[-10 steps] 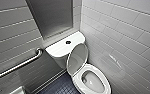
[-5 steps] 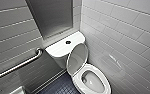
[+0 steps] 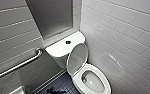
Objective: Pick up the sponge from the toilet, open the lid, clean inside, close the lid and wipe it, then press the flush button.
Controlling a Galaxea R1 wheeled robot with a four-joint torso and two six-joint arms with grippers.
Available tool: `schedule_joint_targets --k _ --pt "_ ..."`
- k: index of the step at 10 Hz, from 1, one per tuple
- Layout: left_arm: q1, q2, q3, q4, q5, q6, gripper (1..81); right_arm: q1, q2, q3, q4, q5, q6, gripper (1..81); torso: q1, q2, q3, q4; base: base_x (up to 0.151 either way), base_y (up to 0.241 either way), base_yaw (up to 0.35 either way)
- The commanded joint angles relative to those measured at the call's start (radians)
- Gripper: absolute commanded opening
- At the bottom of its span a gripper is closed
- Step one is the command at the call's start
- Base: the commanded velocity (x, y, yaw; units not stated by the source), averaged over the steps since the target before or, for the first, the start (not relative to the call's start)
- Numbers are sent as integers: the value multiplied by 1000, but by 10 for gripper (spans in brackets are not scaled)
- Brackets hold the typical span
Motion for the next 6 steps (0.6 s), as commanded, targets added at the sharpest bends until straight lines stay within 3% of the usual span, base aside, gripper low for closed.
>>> schedule_joint_targets --k 1,3,6 --pt "-170 -65 -32 -10 -3 -108 811 -30 -32 11 -31 -58 0 10 0 0 0 0 0 0 0" --pt "-238 -76 -58 -19 -6 -170 811 -33 -32 11 -29 -58 0 10 0 0 0 0 0 0 0" --pt "-312 -71 -61 -59 -3 -190 811 -33 -22 8 -29 -58 0 10 0 0 0 0 0 0 0"
